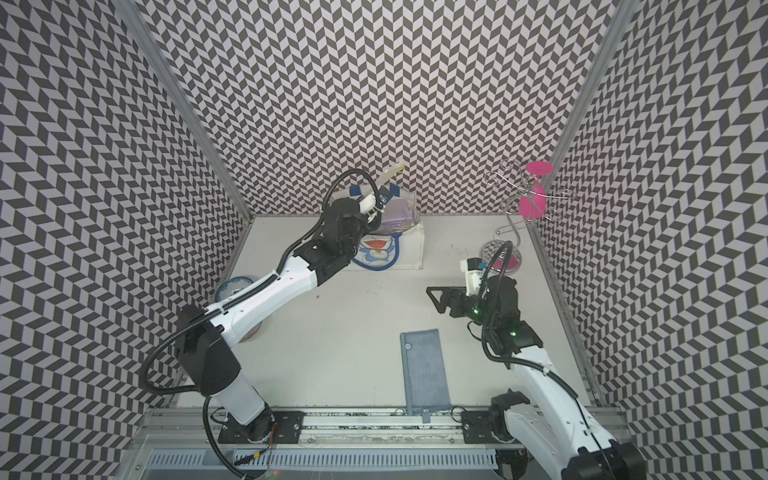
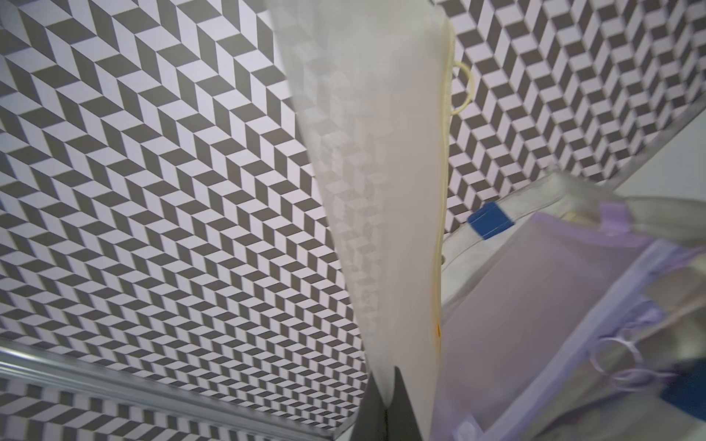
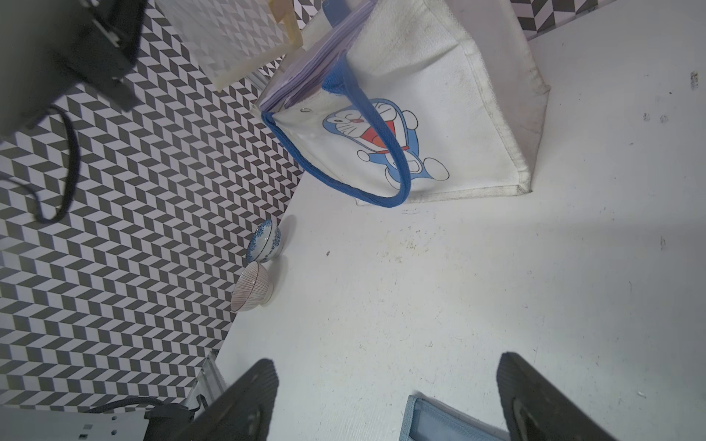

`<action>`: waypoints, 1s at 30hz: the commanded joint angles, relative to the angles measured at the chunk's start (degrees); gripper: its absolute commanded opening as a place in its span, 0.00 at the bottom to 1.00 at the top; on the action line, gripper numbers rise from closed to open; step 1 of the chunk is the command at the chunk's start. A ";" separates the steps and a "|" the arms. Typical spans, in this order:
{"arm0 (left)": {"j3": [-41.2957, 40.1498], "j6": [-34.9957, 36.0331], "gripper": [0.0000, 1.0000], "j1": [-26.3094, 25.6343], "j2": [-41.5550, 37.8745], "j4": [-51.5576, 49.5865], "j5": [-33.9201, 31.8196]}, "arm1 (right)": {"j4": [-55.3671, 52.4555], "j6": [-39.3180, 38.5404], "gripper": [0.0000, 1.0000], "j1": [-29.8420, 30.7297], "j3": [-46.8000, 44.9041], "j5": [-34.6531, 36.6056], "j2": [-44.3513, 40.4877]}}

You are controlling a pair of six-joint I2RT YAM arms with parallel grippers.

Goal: Put the pencil pouch into the canvas bag
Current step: Place the pencil pouch in the canvas bag.

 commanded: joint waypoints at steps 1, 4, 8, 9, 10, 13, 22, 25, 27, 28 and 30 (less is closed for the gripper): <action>-0.46 9.95 0.00 1.16 2.45 9.18 -3.66 | 3.11 -0.19 0.90 -0.26 -0.79 -0.64 -0.42; -1.81 8.42 0.00 1.30 4.08 8.04 -2.60 | 3.56 0.05 0.90 -0.41 -1.10 -0.57 -0.43; -5.09 5.53 0.00 1.33 4.38 6.22 -0.97 | 4.31 0.28 0.89 -0.54 -1.21 -0.87 -0.04; -5.49 4.59 0.00 1.30 4.36 5.40 -0.50 | 4.39 0.32 0.89 -0.60 -1.15 -0.92 0.00; -5.83 3.74 0.00 1.30 4.28 4.90 -0.17 | 4.41 0.32 0.89 -0.65 -1.10 -0.96 0.09; -5.98 0.20 0.00 1.30 3.88 1.80 2.65 | 4.45 0.27 0.89 -0.74 -1.01 -0.84 0.09; 1.66 -10.80 0.23 1.04 6.50 -14.94 9.05 | 3.94 0.32 0.89 -1.26 -1.10 -0.66 -0.61; 3.58 -13.70 0.33 0.68 6.13 -19.08 9.77 | 3.86 0.20 0.89 -1.39 -1.26 -0.95 -0.65; 5.44 -16.67 0.38 0.51 5.40 -22.36 11.63 | 4.10 0.40 0.89 -1.39 -1.59 -1.17 -0.88; 6.77 -18.43 0.43 0.43 4.99 -24.45 13.22 | 4.21 0.50 0.89 -1.48 -1.78 -1.27 -0.94; 9.29 -21.94 0.50 0.16 4.44 -28.42 15.77 | 4.46 0.76 0.89 -1.48 -2.17 -1.38 -1.03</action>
